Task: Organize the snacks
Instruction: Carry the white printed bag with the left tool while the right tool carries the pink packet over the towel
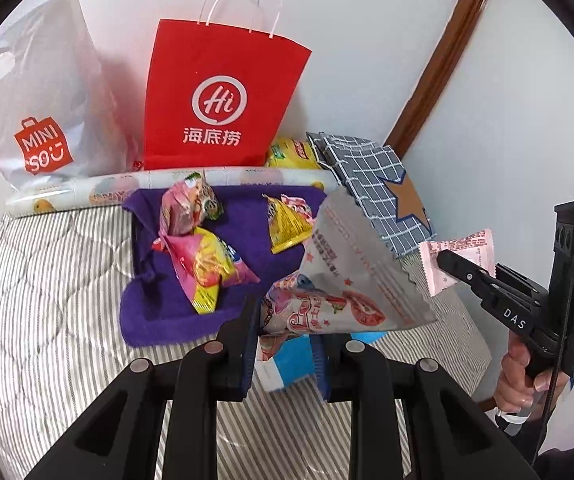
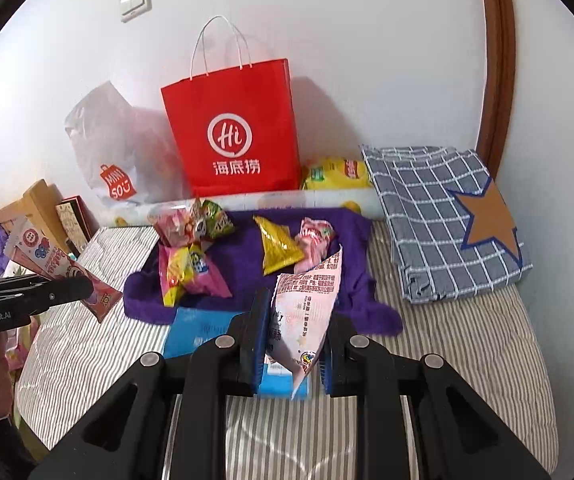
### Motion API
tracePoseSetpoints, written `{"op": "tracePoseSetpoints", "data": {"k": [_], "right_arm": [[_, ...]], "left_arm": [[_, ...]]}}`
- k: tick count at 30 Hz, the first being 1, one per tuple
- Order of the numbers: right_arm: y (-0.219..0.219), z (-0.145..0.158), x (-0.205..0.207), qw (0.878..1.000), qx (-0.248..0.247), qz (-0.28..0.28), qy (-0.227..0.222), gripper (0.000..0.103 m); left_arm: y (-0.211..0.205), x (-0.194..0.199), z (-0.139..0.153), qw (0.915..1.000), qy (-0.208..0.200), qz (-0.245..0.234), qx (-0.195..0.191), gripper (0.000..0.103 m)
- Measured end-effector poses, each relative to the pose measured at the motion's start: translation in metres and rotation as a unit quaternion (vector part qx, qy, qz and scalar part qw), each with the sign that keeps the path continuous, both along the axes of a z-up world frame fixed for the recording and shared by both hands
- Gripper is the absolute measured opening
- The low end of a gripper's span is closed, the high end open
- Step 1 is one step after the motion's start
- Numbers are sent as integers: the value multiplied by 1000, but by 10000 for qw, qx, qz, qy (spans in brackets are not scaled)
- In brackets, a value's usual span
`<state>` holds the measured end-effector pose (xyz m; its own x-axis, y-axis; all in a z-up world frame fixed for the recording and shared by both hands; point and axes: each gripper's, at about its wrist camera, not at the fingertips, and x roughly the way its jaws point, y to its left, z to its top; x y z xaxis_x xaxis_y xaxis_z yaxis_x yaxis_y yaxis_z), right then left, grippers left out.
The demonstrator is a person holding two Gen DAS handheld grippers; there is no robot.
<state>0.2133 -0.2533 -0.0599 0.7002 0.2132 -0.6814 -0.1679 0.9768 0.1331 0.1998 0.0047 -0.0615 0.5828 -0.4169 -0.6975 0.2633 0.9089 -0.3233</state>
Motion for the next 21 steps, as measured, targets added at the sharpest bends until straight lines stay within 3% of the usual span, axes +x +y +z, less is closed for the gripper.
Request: {"op": "tracePoseSetpoints", "data": {"k": [10,21], "right_arm": [[2,6,35,10000,-34,-48,-29,22],[11,-5,90,10000,-51,-15,75,22]], "left_arm": [[7,32,9,9999,62,106,19,23],[-7,80,-7,9996,274,15,92,23]]}}
